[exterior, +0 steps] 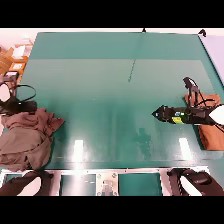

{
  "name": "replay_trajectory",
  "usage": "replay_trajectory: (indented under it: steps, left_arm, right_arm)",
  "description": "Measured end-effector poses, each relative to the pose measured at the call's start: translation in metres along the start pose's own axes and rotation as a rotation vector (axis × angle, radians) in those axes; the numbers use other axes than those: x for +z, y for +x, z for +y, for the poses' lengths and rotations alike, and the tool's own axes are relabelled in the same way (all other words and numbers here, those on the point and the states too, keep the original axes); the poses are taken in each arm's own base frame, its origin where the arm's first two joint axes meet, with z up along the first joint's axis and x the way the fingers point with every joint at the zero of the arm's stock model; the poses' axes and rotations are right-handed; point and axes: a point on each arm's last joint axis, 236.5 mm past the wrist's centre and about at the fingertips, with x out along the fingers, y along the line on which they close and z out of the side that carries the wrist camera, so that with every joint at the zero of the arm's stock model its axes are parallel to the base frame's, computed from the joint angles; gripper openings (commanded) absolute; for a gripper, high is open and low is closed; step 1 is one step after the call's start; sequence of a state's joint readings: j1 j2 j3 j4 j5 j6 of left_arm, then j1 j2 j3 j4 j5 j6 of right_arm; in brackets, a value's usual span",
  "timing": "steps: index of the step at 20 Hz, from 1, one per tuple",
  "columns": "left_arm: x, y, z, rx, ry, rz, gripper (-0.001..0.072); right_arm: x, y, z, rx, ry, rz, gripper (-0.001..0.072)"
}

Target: Fold the shirts.

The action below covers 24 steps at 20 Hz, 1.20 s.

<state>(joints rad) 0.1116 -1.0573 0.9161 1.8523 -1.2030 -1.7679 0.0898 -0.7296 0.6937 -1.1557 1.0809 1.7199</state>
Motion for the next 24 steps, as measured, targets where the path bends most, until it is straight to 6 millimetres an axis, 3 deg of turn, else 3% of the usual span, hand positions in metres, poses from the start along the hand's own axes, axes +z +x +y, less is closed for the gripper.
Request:
replay_trajectory:
  steps: [4, 5, 6, 7, 10, 13, 16, 18, 21, 24]
  left_arm:
    - [-0.018, 0.042, 0.016, 0.027, -0.049, 0.148, 0.0706]
    - [-0.023, 0.051, 0.016, 0.029, -0.050, 0.183, 0.0467]
    - [-0.030, 0.060, 0.016, 0.031, -0.050, 0.220, 0.0064]
    - [-0.036, 0.065, 0.016, 0.034, -0.048, 0.251, 0.0024]
    - [-0.041, 0.073, 0.016, 0.035, -0.032, 0.295, 0.0023]
    - [-0.020, 0.059, 0.017, 0.023, -0.031, 0.270, 0.0023]
    - [0.028, 0.015, -0.004, -0.032, -0.002, 0.147, 0.0022]
    - [0.063, -0.031, -0.040, -0.109, 0.050, 0.015, 0.0023]
    - [0.086, -0.112, -0.128, -0.311, 0.177, -0.163, 0.0022]
    - [0.068, -0.182, -0.228, -0.540, 0.335, -0.271, 0.0023]
  right_arm:
    - [-0.002, 0.004, -0.003, -0.004, 0.006, 0.002, 0.0358]
    - [-0.003, 0.005, -0.004, -0.005, 0.007, 0.002, 0.0347]
    - [-0.003, 0.005, -0.004, -0.005, 0.007, 0.003, 0.0348]
    - [-0.003, 0.005, -0.004, -0.006, 0.008, 0.003, 0.0348]
    - [-0.003, 0.006, -0.005, -0.006, 0.008, 0.003, 0.0347]
    - [-0.003, 0.006, -0.005, -0.005, 0.008, 0.003, 0.0347]
    - [-0.003, 0.005, -0.004, -0.004, 0.008, 0.001, 0.0348]
    - [0.000, 0.003, -0.002, -0.002, 0.005, -0.006, 0.0348]
    - [0.004, 0.000, 0.001, 0.003, 0.000, -0.018, 0.0348]
    - [0.009, -0.003, 0.004, 0.008, -0.005, -0.030, 0.0348]
